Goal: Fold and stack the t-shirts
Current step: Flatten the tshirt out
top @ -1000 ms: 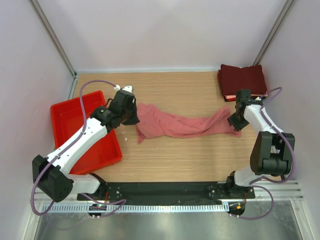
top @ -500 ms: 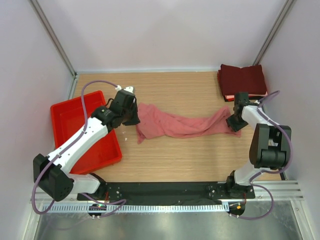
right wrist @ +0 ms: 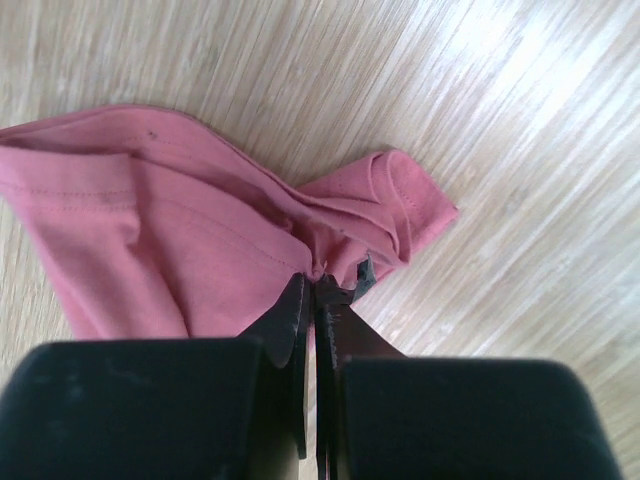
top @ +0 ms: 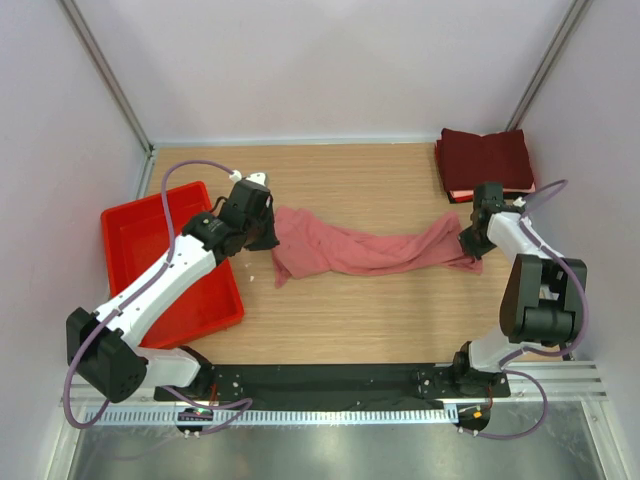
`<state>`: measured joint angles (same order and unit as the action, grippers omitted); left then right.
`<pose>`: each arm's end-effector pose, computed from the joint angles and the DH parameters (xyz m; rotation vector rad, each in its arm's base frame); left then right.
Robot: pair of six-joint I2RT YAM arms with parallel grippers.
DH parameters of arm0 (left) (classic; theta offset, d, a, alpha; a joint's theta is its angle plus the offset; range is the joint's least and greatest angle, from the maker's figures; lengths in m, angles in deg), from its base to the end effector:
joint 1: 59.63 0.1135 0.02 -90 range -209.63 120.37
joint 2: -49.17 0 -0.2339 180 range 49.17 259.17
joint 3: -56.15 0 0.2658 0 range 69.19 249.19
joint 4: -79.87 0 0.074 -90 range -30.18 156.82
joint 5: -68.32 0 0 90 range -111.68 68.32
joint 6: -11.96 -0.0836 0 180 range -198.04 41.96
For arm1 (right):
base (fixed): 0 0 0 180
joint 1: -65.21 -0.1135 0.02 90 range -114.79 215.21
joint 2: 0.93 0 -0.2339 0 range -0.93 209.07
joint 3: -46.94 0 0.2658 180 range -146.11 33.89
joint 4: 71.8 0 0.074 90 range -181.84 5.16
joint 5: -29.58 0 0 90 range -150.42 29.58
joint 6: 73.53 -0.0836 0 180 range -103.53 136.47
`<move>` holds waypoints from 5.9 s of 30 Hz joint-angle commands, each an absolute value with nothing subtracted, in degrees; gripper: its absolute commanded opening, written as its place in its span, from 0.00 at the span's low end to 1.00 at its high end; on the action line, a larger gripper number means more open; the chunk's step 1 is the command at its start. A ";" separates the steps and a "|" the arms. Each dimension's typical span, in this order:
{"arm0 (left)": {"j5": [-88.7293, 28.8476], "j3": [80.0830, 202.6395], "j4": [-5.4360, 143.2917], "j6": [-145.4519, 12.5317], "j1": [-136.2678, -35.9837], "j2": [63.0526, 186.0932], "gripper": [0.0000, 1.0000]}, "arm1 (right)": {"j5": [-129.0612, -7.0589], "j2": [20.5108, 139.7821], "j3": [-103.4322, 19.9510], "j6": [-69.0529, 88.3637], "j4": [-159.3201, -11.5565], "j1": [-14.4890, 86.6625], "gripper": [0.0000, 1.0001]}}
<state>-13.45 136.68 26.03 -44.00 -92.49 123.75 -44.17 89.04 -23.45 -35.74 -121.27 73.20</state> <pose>0.2814 -0.1675 0.2503 -0.0922 2.4268 -0.3694 0.3191 -0.0684 0.1143 1.4124 2.2948 -0.1688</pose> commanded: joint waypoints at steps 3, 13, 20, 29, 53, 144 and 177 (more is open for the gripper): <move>-11.66 137.57 26.48 -43.85 -92.23 121.76 0.00 | -41.34 85.02 -25.79 -32.58 -124.13 73.56 0.10; -10.87 141.07 23.94 -44.55 -92.23 119.66 0.00 | -42.58 77.65 -28.06 -29.50 -127.98 73.65 0.01; -8.32 153.89 19.02 -42.71 -92.23 112.73 0.00 | -41.08 65.71 -49.03 -26.77 -140.81 73.74 0.01; -18.50 160.86 20.33 -31.82 -92.23 99.89 0.00 | -42.75 53.31 -69.97 -26.60 -150.93 73.74 0.01; 9.79 199.83 27.55 -37.81 -81.53 139.05 0.00 | -71.04 102.46 -119.81 -31.07 -130.26 73.65 0.01; -19.65 145.39 47.39 -36.12 -90.39 155.86 0.63 | -68.32 45.04 -13.92 -24.66 -124.93 79.89 0.01; -32.67 169.92 51.27 -39.53 -91.35 174.42 0.43 | -64.55 46.88 -12.51 -21.41 -123.77 79.80 0.01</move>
